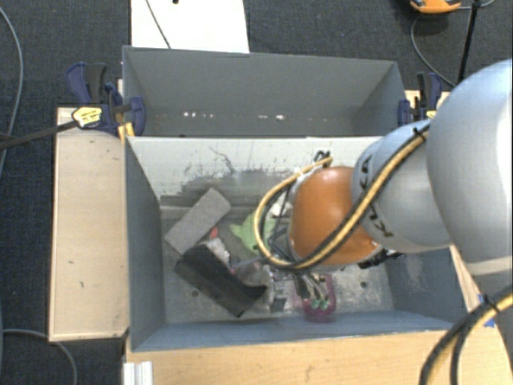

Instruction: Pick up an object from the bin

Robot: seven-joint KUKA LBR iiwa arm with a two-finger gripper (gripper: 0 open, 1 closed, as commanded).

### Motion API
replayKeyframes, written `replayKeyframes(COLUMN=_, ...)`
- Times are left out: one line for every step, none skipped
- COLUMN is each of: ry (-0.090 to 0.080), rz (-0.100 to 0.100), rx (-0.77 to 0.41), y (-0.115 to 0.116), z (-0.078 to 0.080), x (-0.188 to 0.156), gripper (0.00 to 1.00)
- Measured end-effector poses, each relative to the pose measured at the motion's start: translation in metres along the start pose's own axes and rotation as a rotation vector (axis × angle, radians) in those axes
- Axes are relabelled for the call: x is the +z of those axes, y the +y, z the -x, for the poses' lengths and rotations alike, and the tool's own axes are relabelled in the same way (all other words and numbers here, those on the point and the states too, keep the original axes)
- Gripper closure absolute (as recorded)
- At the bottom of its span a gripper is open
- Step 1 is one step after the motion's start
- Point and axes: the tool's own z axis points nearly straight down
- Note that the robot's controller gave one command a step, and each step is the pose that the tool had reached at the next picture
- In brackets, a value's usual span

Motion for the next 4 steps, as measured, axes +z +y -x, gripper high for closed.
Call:
replayKeyframes(ry=0.0, rz=0.0, rx=0.001, y=0.0, z=0.0, x=0.0, gripper=1.0)
replayKeyframes(ry=0.005, rz=0.0, rx=-0.025, y=0.003, z=0.014, x=-0.056, gripper=1.0)
replayKeyframes(ry=-0.003, rz=0.001, rx=-0.024, y=-0.001, z=0.015, x=-0.096, gripper=0.0)
replayKeyframes(ry=-0.002, rz=0.001, rx=-0.021, y=-0.003, z=0.012, x=-0.086, gripper=0.0)
